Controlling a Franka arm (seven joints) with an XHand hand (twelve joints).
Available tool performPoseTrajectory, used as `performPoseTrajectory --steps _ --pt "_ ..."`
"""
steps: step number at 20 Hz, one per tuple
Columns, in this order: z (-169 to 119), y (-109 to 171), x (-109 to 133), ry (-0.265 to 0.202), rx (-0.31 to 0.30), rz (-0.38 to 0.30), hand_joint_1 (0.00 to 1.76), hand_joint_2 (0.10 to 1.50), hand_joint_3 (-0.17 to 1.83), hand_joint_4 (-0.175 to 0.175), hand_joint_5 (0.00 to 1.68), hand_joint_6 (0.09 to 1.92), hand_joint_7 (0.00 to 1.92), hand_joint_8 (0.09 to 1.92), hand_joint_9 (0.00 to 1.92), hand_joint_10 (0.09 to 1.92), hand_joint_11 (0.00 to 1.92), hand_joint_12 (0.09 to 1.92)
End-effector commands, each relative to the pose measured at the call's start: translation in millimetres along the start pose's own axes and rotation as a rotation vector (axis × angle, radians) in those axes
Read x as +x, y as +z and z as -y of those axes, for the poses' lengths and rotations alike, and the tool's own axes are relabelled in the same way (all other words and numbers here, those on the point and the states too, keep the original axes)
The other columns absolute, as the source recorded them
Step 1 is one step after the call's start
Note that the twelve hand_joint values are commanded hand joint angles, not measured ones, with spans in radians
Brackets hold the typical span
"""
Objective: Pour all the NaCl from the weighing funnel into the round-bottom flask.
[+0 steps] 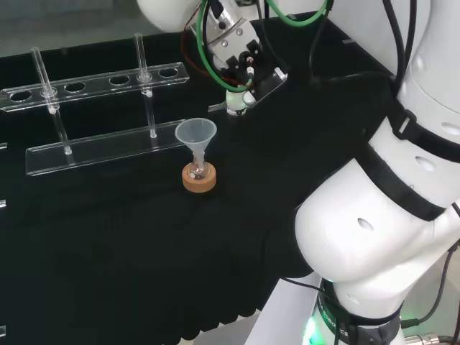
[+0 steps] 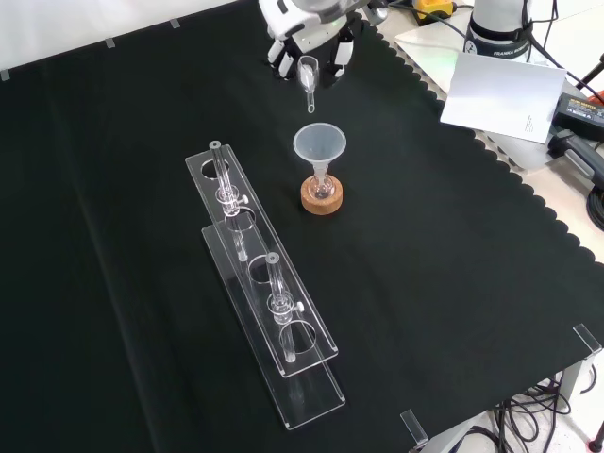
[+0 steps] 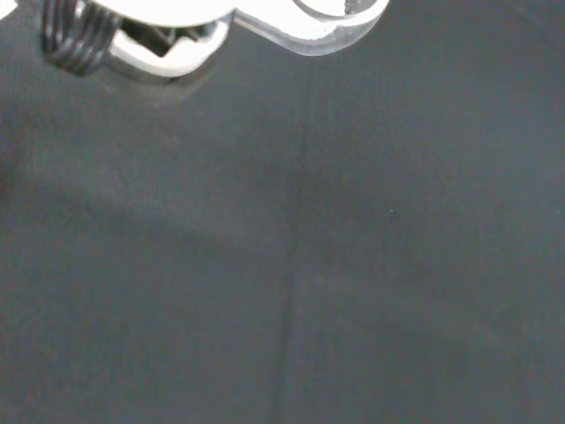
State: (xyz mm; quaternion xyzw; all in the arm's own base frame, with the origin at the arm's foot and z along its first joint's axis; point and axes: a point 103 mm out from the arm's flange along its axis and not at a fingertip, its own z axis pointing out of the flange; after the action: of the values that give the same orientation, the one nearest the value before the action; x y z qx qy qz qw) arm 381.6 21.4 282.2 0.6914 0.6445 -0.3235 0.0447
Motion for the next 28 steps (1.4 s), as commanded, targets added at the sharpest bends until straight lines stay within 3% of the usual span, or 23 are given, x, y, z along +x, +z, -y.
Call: performPoseTrajectory --steps 1,28 --pt "0.7 1.9 6.8 -0.005 0.005 0.048 1.11 0.7 0.6 0.175 1.24 0.7 0.84 0.63 1.32 0.12 1.17 0.84" --pt "-13.5 1.4 16.6 -0.002 0.038 0.156 1.11 0.7 0.6 0.175 1.24 0.7 0.84 0.63 1.33 0.11 1.17 0.82"
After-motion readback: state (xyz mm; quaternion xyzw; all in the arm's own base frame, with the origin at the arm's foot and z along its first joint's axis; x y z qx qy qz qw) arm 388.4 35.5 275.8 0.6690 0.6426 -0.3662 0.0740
